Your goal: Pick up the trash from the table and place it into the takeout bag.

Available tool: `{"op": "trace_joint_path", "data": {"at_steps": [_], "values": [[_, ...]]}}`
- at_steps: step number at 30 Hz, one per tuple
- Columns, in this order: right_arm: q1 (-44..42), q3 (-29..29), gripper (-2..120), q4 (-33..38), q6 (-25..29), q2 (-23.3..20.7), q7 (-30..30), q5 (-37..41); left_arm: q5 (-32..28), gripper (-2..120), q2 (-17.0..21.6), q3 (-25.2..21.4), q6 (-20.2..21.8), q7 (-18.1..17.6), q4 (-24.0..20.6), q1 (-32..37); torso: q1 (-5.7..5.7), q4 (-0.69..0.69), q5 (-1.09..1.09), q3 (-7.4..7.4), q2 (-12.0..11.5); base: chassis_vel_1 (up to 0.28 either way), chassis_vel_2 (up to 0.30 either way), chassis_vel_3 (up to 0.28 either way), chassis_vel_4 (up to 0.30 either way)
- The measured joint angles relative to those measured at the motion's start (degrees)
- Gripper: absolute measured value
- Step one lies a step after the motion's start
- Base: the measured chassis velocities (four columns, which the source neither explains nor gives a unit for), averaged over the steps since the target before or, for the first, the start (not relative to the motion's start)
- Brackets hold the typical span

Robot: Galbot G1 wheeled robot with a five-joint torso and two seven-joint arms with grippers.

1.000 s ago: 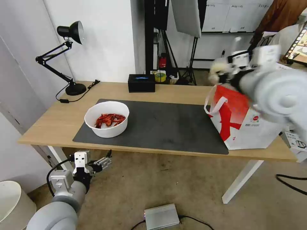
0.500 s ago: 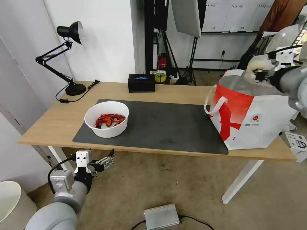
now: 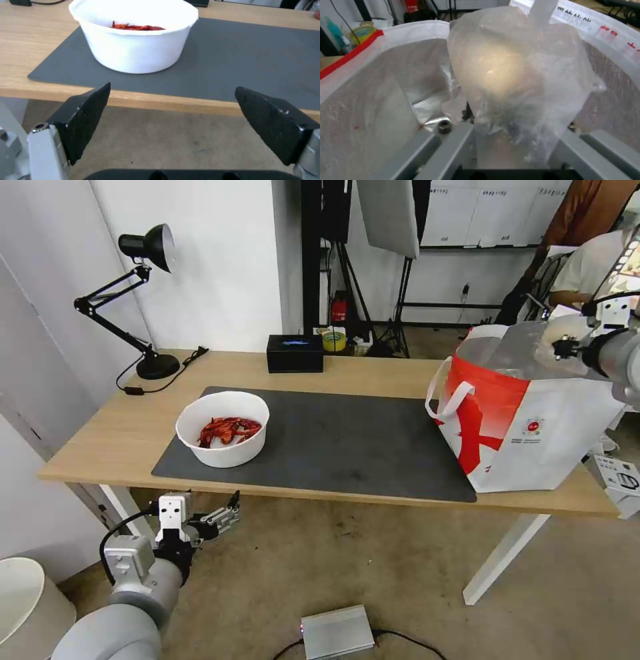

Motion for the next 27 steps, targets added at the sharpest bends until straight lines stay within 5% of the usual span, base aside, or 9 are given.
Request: {"op": "trace_joint_path", "data": {"at_steps": [19, 27], "values": [[-2.25, 1.34, 84, 0.9, 0.04, -0.23, 0.43, -0.21, -0.07, 100, 0.02, -0.08, 0.0, -0.07, -0.14, -0.13, 0.0, 0.0, 0.0, 0.0, 0.0, 0.0, 0.0, 0.0, 0.0], [-2.07, 1.53, 100, 1.77, 0.33, -0.06, -0.04, -0.37, -0.2, 100, 0.18, -0.13, -0.01, -0.09, -0.14, -0.35, 0.0, 0.0, 0.01, 0.0, 0.0, 0.0, 0.0, 0.0, 0.0]]}}
